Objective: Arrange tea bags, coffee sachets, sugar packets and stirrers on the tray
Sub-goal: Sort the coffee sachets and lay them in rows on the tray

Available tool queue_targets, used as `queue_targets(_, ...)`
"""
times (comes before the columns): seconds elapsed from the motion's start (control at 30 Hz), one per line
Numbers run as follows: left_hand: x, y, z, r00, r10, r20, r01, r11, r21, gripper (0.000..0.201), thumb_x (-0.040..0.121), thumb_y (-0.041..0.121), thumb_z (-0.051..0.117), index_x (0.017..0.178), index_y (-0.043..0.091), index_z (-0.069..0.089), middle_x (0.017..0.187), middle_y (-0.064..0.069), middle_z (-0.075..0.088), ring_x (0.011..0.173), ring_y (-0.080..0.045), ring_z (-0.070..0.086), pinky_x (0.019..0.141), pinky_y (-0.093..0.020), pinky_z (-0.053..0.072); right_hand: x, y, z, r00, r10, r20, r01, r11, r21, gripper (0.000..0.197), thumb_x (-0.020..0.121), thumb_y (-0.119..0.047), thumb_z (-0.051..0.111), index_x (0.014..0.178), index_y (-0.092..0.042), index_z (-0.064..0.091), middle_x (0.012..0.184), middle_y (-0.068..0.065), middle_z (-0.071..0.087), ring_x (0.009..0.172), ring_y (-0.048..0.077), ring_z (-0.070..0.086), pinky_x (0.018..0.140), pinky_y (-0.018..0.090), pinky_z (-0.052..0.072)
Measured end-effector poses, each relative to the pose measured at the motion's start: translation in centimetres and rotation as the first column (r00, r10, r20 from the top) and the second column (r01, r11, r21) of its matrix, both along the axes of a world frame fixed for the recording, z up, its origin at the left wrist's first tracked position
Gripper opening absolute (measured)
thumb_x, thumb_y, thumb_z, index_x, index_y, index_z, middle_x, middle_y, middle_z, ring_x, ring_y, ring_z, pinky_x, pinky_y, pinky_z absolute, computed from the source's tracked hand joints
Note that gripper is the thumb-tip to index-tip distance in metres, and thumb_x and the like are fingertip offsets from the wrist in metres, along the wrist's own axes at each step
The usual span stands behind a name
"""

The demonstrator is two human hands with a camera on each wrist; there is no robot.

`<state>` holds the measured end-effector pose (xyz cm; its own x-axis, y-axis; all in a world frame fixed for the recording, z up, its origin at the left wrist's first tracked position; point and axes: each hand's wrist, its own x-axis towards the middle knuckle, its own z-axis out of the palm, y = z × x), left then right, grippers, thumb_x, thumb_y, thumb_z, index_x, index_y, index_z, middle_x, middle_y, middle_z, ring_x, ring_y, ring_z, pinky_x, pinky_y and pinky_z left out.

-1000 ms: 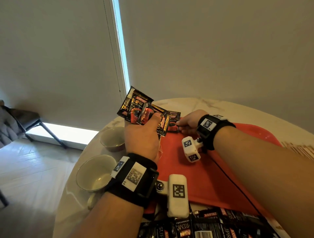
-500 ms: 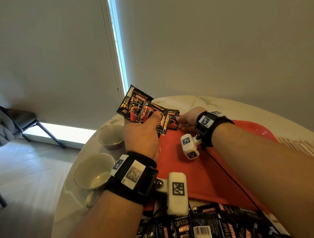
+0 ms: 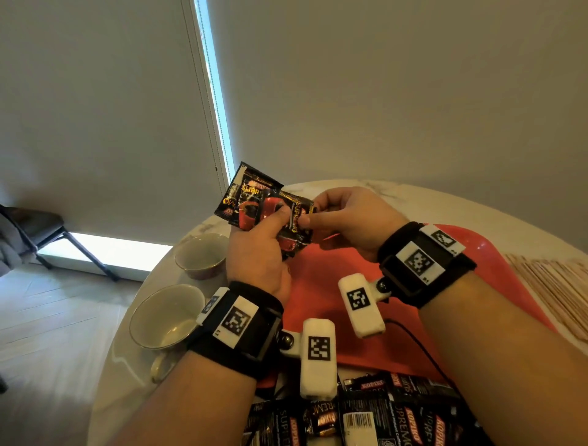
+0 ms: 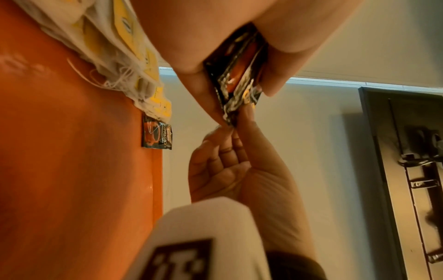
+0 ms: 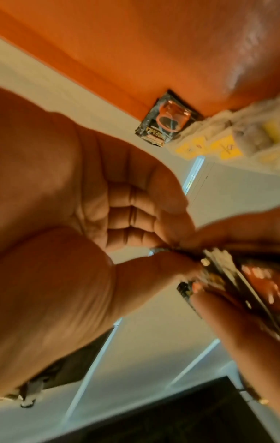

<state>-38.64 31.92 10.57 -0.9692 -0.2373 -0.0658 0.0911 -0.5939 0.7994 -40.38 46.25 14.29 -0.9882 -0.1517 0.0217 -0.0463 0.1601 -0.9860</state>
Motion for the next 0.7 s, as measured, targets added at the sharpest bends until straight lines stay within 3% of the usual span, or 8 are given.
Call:
queue_targets(0.13, 0.2, -0.3, 0.5, 0.998, -0.052, 0.045, 0.049, 0.997, 0.065, 0.022, 0.094, 0.023, 0.073, 0.114, 0.016, 0.071, 0.098, -0.009, 0.081, 0.092, -0.030, 0.079, 0.083, -0.052, 0.063, -0.3, 0.3, 0.0, 0.999, -0.053, 0.006, 0.053, 0.984, -0.172, 0.017, 0.086, 0.007, 0.071, 0.096, -0.006, 0.070, 0.091, 0.015, 0.068, 0.075, 0.026, 0.066, 0.063, 0.037, 0.063)
queue_targets(0.27, -0.2, -0.3, 0.0, 0.999, -0.005, 0.035, 0.009, 0.991, -0.132, 0.028, 0.087, 0.009, 0.073, 0.114, 0.004, 0.071, 0.098, -0.014, 0.079, 0.084, -0.029, 0.079, 0.074, -0.045, 0.064, -0.8, 0.9, 0.5, 0.985, -0.169, -0.041, 0.149, 0.943, -0.297, 0.028, 0.083, 0.008, 0.073, 0.109, -0.002, 0.068, 0.094, 0.014, 0.069, 0.073, 0.019, 0.069, 0.054, 0.026, 0.055)
queue_targets(0.33, -0.5, -0.2, -0.5, 1.000, -0.008, 0.023, 0.013, 0.974, -0.228, 0.040, 0.076, 0.013, 0.075, 0.115, 0.007, 0.072, 0.100, -0.015, 0.079, 0.084, -0.030, 0.077, 0.074, -0.044, 0.062, -0.8, 1.2, 1.0, 0.978, -0.184, -0.096, 0.150, 0.946, -0.286, 0.020, 0.082, 0.008, 0.074, 0.099, -0.003, 0.070, 0.087, 0.009, 0.071, 0.069, 0.014, 0.068, 0.051, 0.022, 0.050)
queue_targets(0.4, -0.5, 0.1, -0.7, 0.999, -0.031, 0.023, 0.036, 0.970, -0.242, 0.042, 0.075, 0.013, 0.076, 0.116, 0.010, 0.071, 0.103, -0.015, 0.079, 0.091, -0.031, 0.077, 0.078, -0.046, 0.061, -0.7, 1.3, 1.4, 0.979, -0.151, -0.139, 0.116, 0.966, -0.233, 0.015, 0.082, 0.007, 0.074, 0.090, -0.005, 0.073, 0.085, 0.010, 0.073, 0.069, 0.014, 0.070, 0.052, 0.020, 0.050)
queue_targets(0.5, -0.1, 0.4, -0.7, 0.995, -0.094, -0.023, 0.086, 0.966, -0.244, 0.037, 0.079, 0.011, 0.078, 0.115, 0.011, 0.072, 0.100, -0.011, 0.080, 0.093, -0.031, 0.078, 0.085, -0.052, 0.062, -0.5, 1.0, 1.7, 0.985, -0.088, -0.151, 0.060, 0.981, -0.182, 0.013, 0.077, 0.001, 0.079, 0.088, -0.007, 0.076, 0.090, 0.015, 0.075, 0.078, 0.022, 0.071, 0.064, 0.030, 0.055)
queue_targets(0.6, 0.2, 0.1, -0.3, 0.974, -0.204, -0.095, 0.185, 0.966, -0.178, 0.032, 0.088, -0.008, 0.069, 0.119, 0.002, 0.069, 0.096, -0.015, 0.078, 0.082, -0.031, 0.077, 0.067, -0.043, 0.063, -0.2, 1.6, 2.2, 0.999, -0.034, -0.040, 0.018, 0.937, -0.349, 0.018, 0.068, -0.010, 0.080, 0.085, -0.008, 0.075, 0.085, 0.013, 0.074, 0.078, 0.026, 0.068, 0.077, 0.039, 0.056)
queue_targets(0.7, 0.6, 0.1, 0.0, 0.935, -0.299, -0.192, 0.278, 0.952, -0.127, 0.031, 0.082, -0.004, 0.074, 0.109, 0.011, 0.076, 0.104, -0.018, 0.078, 0.095, -0.039, 0.076, 0.079, -0.052, 0.063, -0.2, 2.3, 2.7, 0.999, 0.006, 0.052, 0.023, 0.838, -0.545, 0.012, 0.070, -0.012, 0.079, 0.082, -0.013, 0.075, 0.079, 0.008, 0.070, 0.074, 0.023, 0.059, 0.078, 0.037, 0.051)
